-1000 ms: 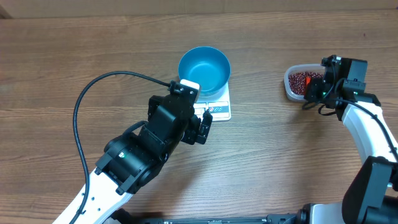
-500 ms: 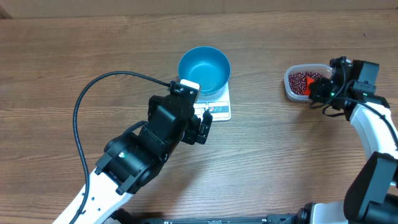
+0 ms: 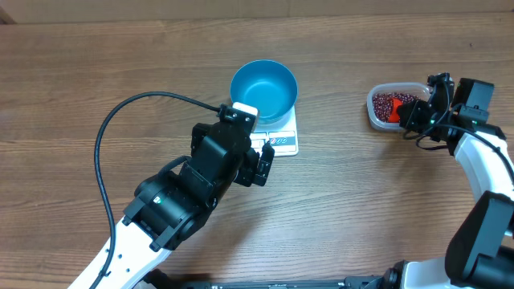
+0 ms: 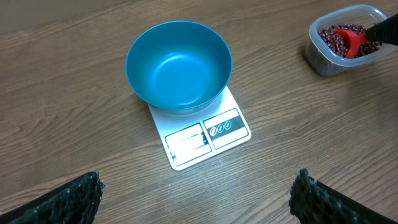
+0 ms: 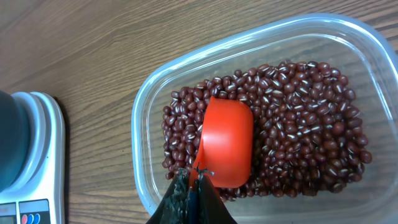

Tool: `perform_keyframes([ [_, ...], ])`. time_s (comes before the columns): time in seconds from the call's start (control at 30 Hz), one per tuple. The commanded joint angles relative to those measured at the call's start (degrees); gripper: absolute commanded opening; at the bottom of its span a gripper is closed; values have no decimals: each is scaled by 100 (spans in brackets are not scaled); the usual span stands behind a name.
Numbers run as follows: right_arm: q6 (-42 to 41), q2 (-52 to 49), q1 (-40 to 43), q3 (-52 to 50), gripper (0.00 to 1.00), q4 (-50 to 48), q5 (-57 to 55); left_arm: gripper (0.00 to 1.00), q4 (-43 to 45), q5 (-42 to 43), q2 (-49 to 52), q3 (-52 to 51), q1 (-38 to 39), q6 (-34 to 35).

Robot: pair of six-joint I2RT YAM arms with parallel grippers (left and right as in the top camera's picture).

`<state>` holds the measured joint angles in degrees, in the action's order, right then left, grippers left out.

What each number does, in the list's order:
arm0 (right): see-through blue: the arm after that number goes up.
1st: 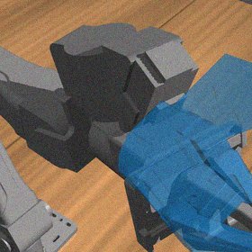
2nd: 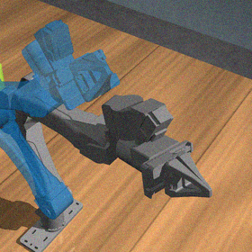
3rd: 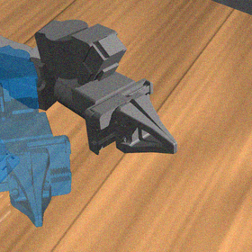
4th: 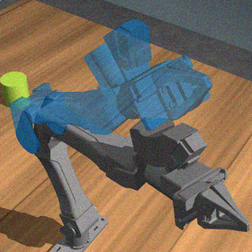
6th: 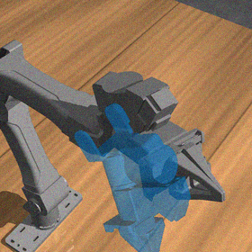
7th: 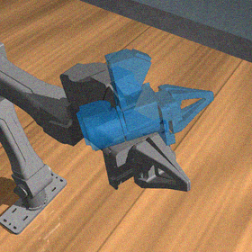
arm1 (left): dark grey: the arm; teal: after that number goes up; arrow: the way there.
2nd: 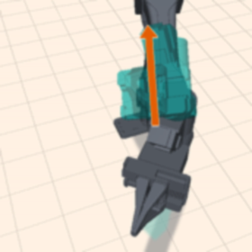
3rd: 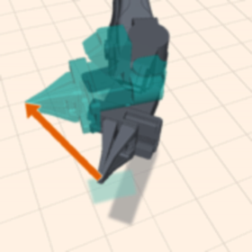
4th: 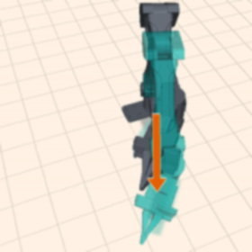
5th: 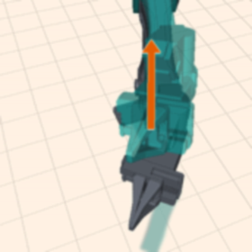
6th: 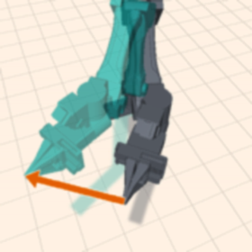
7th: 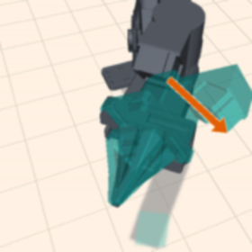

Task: Scoop item into bowl and weigh 150g on scale
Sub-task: 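Lower the scoop into the beans and drag it through with the right gripper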

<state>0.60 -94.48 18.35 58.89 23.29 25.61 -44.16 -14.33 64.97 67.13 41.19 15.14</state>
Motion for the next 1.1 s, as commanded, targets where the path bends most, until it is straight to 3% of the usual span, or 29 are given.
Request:
perform_keyframes([
  [0.0,-90,-280,87,52,4,-50,280,99,20,2,39,85,-39,118],
  [0.77,-557,-597,763,52,4,-214,977,99,20,2,39,85,-39,118],
  [1.07,-662,-752,1154,52,4,-225,2026,99,20,2,39,85,-39,118],
])
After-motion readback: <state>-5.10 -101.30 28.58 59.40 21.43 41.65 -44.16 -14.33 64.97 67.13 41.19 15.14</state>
